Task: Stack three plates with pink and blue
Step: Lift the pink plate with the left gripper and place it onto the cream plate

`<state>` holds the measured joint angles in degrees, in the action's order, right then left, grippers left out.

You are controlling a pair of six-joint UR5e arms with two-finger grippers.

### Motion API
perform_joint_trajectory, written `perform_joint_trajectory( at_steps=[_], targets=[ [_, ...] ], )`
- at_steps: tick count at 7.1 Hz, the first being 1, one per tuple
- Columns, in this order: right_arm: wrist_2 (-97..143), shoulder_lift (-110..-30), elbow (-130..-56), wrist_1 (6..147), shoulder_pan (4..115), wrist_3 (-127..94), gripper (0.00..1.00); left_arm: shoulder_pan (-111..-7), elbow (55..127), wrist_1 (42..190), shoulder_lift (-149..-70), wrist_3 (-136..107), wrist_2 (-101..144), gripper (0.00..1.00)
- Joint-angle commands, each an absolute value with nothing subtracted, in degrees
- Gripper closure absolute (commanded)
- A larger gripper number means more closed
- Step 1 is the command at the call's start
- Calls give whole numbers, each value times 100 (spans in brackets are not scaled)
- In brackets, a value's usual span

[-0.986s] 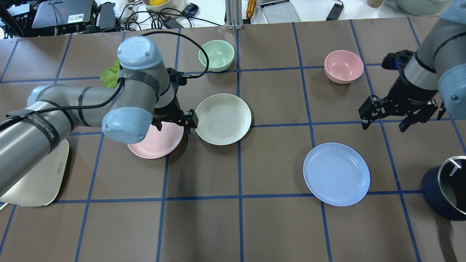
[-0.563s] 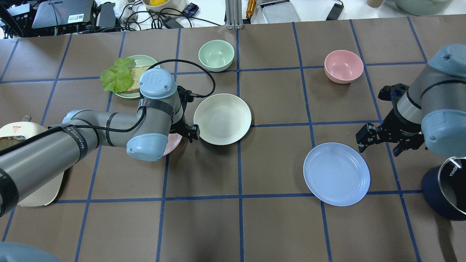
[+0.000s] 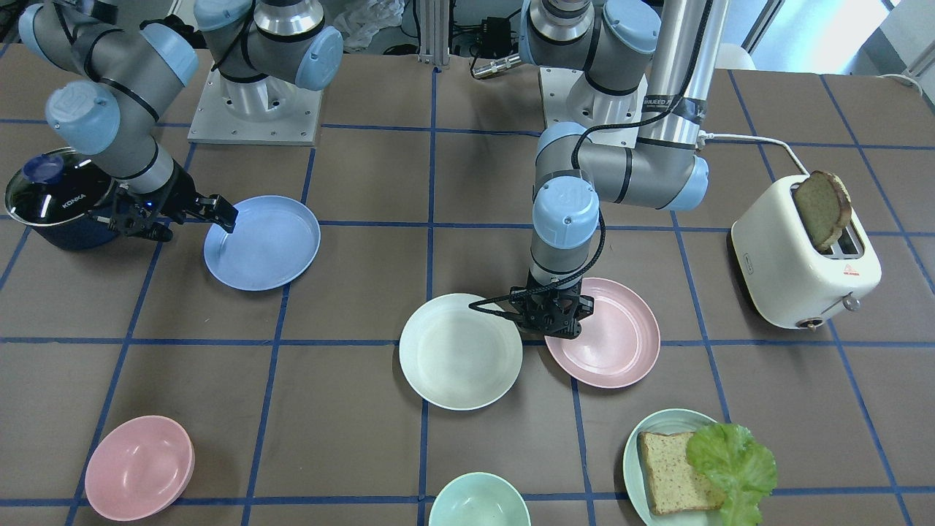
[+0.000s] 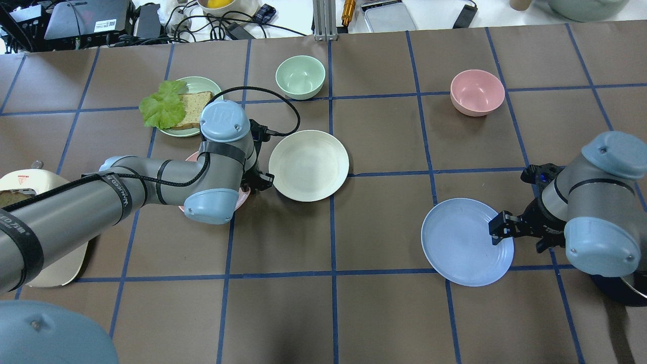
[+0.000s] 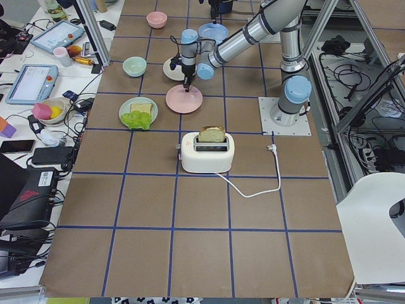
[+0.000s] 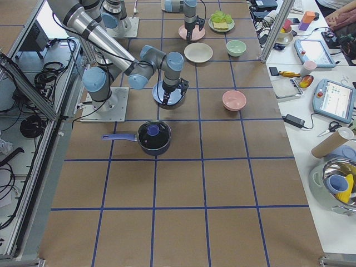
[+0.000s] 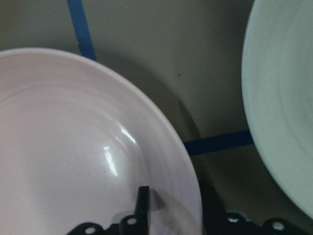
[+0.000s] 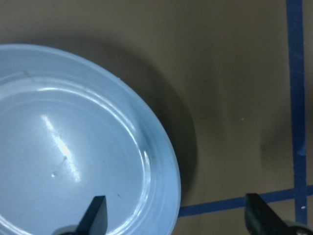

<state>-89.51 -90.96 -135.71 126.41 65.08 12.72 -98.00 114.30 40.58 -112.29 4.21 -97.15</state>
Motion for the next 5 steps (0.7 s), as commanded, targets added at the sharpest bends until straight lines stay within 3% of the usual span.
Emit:
perform_joint_trajectory(
  at_steps=[1, 3, 5],
  targets=[
    [-8851, -8930, -13729, 13139, 6469, 1283, 0, -9800, 11391, 4034, -11110, 300, -9712, 100],
    [-8447, -8921, -13729, 13140, 6469, 1248, 5, -9887, 10552, 4688, -11170, -112, -9729, 100],
    [-8473, -8921, -13729, 13131, 6469, 1274, 36, -10332, 9462, 5797, -11293, -970, -9729, 100]
  ],
)
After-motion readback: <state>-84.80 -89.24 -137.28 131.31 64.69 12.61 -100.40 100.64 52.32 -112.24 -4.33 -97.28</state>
